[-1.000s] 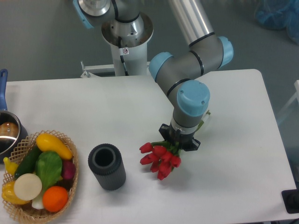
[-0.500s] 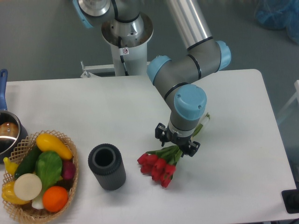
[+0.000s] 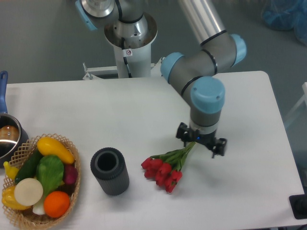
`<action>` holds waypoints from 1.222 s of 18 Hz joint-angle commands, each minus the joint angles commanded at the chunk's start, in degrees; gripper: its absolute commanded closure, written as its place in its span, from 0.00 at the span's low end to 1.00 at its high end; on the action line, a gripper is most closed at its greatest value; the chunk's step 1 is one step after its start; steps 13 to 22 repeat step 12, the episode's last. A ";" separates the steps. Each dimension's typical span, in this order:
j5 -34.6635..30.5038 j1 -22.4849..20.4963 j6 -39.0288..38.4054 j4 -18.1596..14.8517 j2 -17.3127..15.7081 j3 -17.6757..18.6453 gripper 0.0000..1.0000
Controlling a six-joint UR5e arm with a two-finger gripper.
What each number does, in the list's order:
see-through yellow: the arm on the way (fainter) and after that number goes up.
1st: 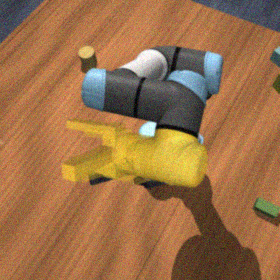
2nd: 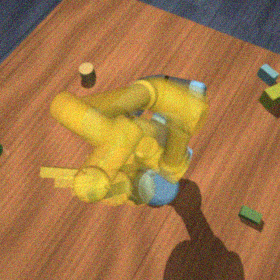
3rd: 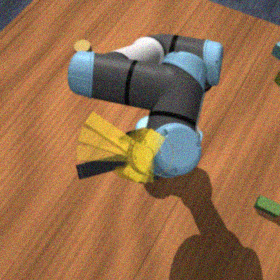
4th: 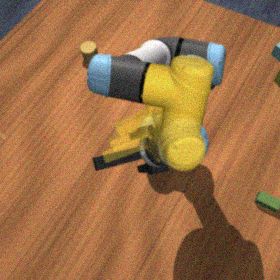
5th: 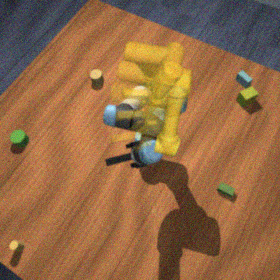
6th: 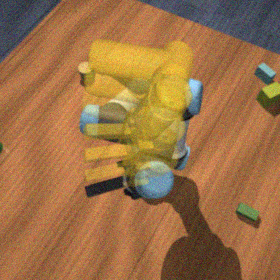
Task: Place the flowers on the table
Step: 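Lift the open gripper up away from the tulips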
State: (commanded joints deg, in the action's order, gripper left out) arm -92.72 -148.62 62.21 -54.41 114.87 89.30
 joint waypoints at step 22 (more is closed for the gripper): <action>-0.09 -5.01 8.09 -0.79 -2.46 0.00 0.00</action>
